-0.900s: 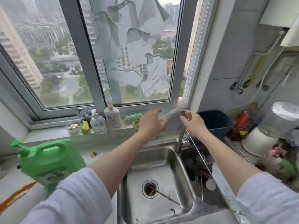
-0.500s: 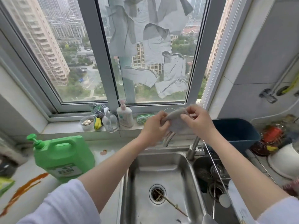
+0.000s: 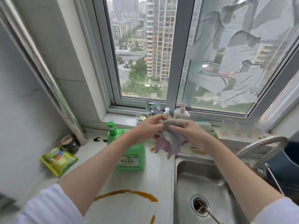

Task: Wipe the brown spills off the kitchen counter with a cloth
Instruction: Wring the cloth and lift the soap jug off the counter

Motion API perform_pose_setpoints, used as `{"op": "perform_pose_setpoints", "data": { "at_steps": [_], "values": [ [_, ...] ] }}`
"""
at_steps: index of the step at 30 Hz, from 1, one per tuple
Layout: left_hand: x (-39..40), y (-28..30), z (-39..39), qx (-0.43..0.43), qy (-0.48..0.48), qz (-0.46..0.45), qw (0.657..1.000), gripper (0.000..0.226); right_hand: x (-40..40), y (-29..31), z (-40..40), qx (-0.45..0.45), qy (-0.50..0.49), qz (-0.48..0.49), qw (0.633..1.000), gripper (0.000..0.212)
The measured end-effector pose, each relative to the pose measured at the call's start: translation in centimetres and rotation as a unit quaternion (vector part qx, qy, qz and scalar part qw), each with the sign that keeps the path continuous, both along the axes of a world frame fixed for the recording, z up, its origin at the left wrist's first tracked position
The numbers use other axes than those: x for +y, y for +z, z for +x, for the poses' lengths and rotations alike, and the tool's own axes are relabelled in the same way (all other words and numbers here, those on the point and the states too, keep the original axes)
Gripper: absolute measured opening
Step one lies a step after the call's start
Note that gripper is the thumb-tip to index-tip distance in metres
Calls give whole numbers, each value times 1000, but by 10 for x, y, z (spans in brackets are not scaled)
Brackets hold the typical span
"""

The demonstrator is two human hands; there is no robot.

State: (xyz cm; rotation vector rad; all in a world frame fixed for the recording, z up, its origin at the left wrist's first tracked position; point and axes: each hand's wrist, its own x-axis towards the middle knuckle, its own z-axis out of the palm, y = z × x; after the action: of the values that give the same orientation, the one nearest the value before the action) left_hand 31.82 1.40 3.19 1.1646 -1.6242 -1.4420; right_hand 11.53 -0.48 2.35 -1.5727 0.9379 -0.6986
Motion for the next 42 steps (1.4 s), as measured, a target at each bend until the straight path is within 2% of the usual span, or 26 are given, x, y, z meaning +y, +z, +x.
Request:
{"op": "perform_pose_setpoints", "data": {
  "at_steps": [5, 7, 9, 10, 11, 14, 17, 22, 24, 28, 30, 32, 36, 37, 40, 42],
  "values": [
    [-5, -27, 107, -120, 38, -116, 985, 36, -9, -28, 101, 105, -77, -86, 988, 14],
    [-7, -34, 139, -169, 124, -198, 958, 29, -15, -37, 121, 177, -92, -111, 974, 13],
    [-7, -45, 169, -173, 265, -260, 912, 33, -18, -45, 134, 213, -96, -116, 965, 17],
    [-6, -52, 182, -166, 317, -262, 896, 41, -18, -48, 138, 220, -97, -119, 963, 19],
    [-7, -63, 194, -158, 338, -237, 897, 50, -20, -54, 144, 225, -99, -116, 962, 21],
    [-6, -102, 210, -197, 267, -119, 936, 71, -21, -72, 155, 246, -58, -111, 961, 30],
    [-10, -132, 210, -223, 188, -55, 955, 76, -27, -90, 162, 269, -40, -74, 959, 30],
    [-20, -150, 197, -197, 196, 12, 961, 83, -44, -109, 169, 228, -63, -54, 970, 34],
    [-24, -151, 196, -195, 200, 15, 960, 75, -50, -115, 169, 206, -61, -55, 975, 40],
    [-28, -151, 198, -207, 188, 18, 960, 75, -60, -123, 169, 200, -16, -72, 977, 20],
    [-30, -150, 197, -209, 200, 21, 957, 75, -62, -121, 171, 177, -4, -66, 982, 22],
    [-29, -148, 190, -196, 230, 19, 953, 71, -60, -117, 176, 131, -27, -35, 990, 25],
    [-30, -145, 178, -206, 297, -7, 932, 59, -60, -113, 187, 41, -106, 41, 993, 15],
    [-30, -144, 179, -212, 305, -15, 928, 58, -60, -110, 190, 31, -111, 48, 992, 10],
    [-41, -136, 191, -230, 309, -25, 923, 56, -69, -94, 206, 30, -112, 42, 992, 17],
    [-57, -120, 204, -241, 306, -49, 920, 54, -83, -77, 216, 22, -119, 22, 992, 13]
  ]
}}
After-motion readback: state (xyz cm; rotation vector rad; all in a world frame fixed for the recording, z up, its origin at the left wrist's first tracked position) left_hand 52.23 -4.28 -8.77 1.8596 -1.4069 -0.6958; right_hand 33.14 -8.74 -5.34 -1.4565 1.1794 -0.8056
